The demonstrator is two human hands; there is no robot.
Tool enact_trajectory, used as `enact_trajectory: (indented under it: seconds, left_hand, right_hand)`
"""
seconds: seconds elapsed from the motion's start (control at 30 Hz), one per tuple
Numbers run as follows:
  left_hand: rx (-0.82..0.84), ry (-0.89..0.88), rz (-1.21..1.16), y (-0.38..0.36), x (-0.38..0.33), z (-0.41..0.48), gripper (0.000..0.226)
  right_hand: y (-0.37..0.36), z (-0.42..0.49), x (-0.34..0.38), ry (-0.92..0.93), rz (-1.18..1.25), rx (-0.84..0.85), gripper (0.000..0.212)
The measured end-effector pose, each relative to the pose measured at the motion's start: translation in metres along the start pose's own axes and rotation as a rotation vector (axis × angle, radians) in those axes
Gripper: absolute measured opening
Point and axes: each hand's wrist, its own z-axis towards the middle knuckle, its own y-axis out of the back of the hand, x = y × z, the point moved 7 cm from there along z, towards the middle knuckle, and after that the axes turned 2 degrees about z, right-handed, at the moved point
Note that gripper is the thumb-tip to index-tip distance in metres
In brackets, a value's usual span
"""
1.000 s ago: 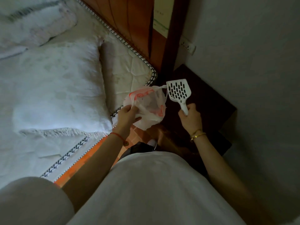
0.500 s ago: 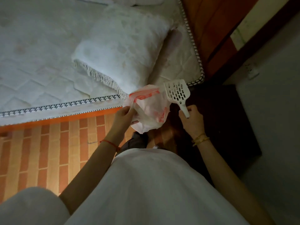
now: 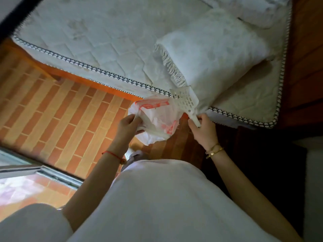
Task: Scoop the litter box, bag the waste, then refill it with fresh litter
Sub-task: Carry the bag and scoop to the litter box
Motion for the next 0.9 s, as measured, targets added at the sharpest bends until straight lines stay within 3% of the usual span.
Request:
enact_trajectory:
  seconds: [0.5, 0.9]
  left_hand:
    - [-0.344, 0.069, -0.208, 0.265, 0.021, 0.053, 0.022]
    - [-0.609, 0.119, -0.432, 0.421, 0.041, 0.082, 0.021]
  right_hand:
    - [-0.249, 0.033, 0.221, 0.291, -0.173, 0.31, 0.025]
    - [-0.408, 0.051, 0.355, 0.501, -0.244, 0.497, 0.02]
